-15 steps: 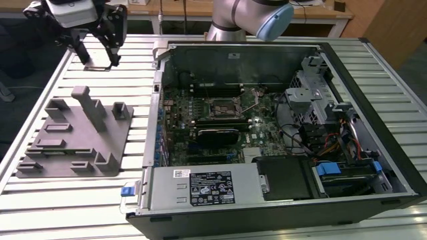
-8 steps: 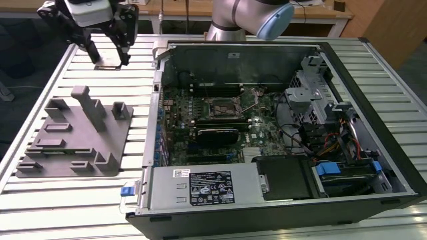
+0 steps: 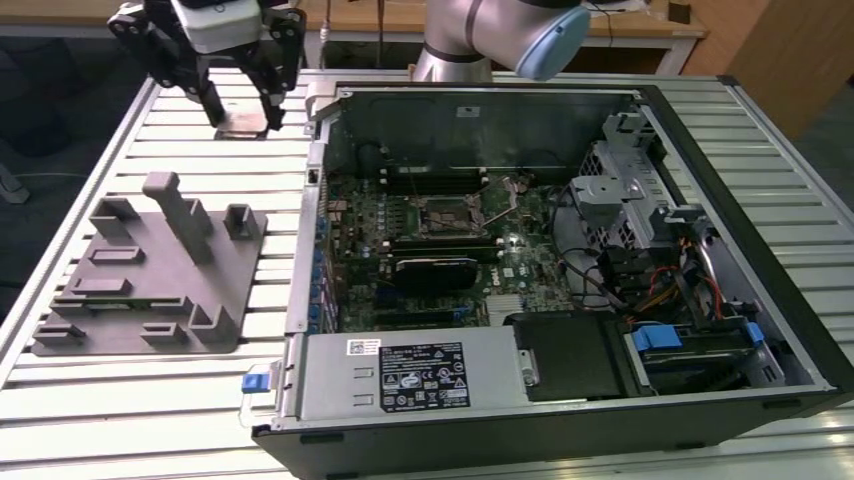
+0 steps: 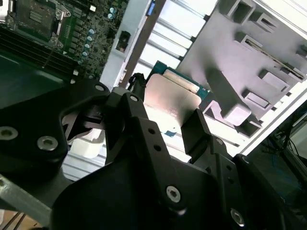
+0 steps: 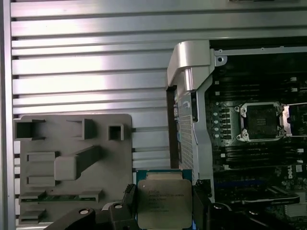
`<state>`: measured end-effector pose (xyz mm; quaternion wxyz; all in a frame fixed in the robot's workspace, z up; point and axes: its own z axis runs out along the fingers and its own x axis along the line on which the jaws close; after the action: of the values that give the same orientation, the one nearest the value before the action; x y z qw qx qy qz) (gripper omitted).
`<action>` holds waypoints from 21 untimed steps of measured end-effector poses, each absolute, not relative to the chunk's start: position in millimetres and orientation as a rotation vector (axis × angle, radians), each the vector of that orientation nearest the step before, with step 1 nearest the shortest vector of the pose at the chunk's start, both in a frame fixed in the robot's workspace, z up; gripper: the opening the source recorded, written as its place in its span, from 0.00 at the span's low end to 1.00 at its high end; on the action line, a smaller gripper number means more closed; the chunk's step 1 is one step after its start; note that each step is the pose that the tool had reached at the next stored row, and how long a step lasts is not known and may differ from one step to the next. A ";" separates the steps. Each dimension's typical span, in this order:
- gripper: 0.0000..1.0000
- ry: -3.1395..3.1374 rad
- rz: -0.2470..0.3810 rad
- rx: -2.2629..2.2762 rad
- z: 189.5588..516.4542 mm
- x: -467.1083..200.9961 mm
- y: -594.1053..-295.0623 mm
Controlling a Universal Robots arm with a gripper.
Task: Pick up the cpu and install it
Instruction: 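Pick up the cpu and move it towards the insertion slot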
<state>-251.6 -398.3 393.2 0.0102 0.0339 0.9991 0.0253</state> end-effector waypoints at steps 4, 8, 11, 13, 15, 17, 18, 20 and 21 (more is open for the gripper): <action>0.55 3.118 0.079 0.106 392.9 -240.0 -397.7; 0.55 3.119 0.079 0.106 392.6 -227.6 -397.0; 0.55 3.119 0.079 0.106 392.3 -218.4 -396.5; 0.55 3.119 0.079 0.106 392.0 -212.2 -396.2; 0.55 3.119 0.079 0.106 391.8 -206.3 -395.8; 0.55 3.119 0.079 0.106 391.6 -200.1 -395.4; 0.55 3.119 0.079 0.106 391.5 -197.1 -395.3; 0.55 3.119 0.079 0.106 391.2 -191.1 -394.8; 0.55 3.120 0.079 0.106 391.1 -188.1 -394.6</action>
<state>-188.1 -394.6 391.1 0.0096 0.0339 0.9991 0.0253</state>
